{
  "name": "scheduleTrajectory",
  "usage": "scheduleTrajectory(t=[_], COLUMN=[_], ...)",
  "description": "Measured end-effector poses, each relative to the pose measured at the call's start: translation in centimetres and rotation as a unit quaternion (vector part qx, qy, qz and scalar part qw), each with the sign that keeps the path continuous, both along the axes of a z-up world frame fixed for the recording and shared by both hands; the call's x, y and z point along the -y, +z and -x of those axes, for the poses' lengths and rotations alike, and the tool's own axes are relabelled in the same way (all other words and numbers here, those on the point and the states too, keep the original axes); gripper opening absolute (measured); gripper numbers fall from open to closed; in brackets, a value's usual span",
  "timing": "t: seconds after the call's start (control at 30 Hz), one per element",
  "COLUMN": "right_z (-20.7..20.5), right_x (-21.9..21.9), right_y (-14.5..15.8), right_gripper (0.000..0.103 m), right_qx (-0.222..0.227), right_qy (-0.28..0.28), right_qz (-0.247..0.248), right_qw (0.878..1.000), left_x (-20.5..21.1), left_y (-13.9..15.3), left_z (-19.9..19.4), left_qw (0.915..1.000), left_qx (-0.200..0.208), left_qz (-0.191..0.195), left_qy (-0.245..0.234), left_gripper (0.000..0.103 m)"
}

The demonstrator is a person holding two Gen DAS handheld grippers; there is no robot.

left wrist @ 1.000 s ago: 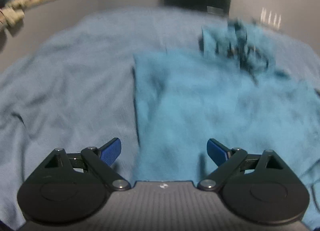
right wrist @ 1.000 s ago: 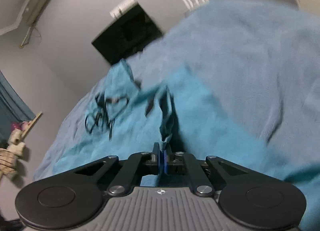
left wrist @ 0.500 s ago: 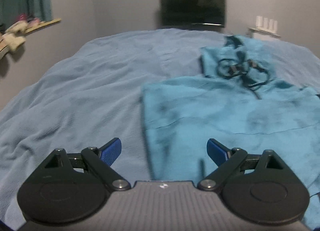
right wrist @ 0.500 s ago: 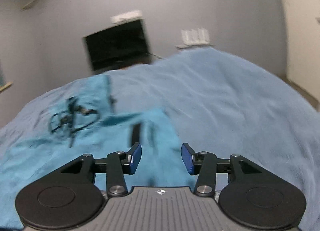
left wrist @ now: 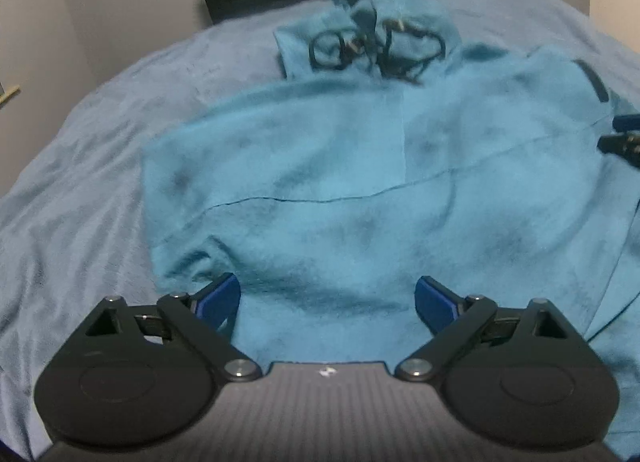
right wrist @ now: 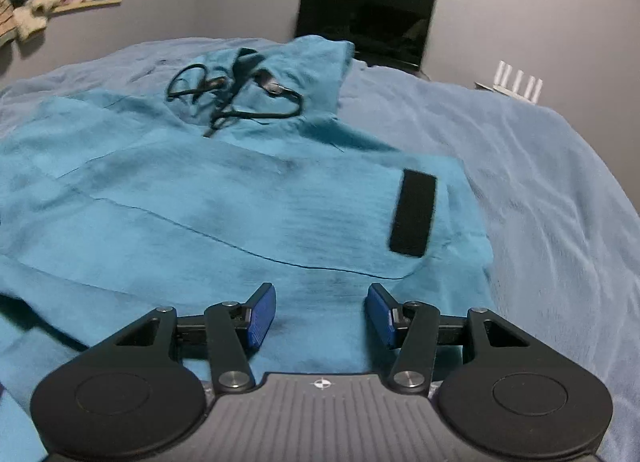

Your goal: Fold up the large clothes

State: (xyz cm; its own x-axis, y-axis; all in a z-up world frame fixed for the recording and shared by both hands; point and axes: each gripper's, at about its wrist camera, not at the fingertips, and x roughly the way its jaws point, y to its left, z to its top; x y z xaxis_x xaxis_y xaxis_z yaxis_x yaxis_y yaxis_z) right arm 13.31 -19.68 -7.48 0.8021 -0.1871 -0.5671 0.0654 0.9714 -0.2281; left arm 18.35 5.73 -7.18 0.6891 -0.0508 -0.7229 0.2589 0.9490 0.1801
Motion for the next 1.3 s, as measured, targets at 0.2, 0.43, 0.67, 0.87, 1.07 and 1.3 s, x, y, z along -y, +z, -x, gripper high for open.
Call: scheduleTrajectory(t=[0.2, 0.43, 0.67, 0.87, 1.07, 1.3], right_z=[0.5, 3.7, 10.2, 16.0, 21.4, 27.4], right_x=[1.5, 1.6, 3.3, 2.8, 2.2, 2.4], right_y=[-0.2, 2.2, 7.2, 10.8, 14.7, 17.6], right_gripper=[0.059, 0.074, 0.082, 0.083, 0.085, 0.088], right_qx=[0.022, 0.021, 0.005, 0.03, 0.058, 0.049], right_qy=[-0.018, -0.037, -0.082, -0.071, -0.04, -0.008], right_qz=[-0.027, -0.041, -0.062, -0.073, -0.085, -0.077], right_qw=[0.999, 0.998, 0.995, 0.994, 0.994, 0.996], left_x=[-0.3, -0.3, -0.1, 0.8, -0.7, -2.1], left_y=[-0.8, -0.1, 4.0, 12.6, 20.5, 19.7], left_z=[-0.3, 0.7, 4.7, 11.8, 17.4, 20.5], left_qw=[1.0, 0.9997, 0.9964, 0.9753, 0.9648, 0.9894], left_qx=[0.001, 0.008, 0.07, 0.218, 0.257, 0.069], left_qz=[-0.004, -0.02, -0.045, -0.024, 0.045, 0.08], left_qy=[0.003, 0.007, 0.015, -0.025, -0.032, -0.099], left_gripper=[0.1, 0.101, 0.101, 0.102, 0.102, 0.102])
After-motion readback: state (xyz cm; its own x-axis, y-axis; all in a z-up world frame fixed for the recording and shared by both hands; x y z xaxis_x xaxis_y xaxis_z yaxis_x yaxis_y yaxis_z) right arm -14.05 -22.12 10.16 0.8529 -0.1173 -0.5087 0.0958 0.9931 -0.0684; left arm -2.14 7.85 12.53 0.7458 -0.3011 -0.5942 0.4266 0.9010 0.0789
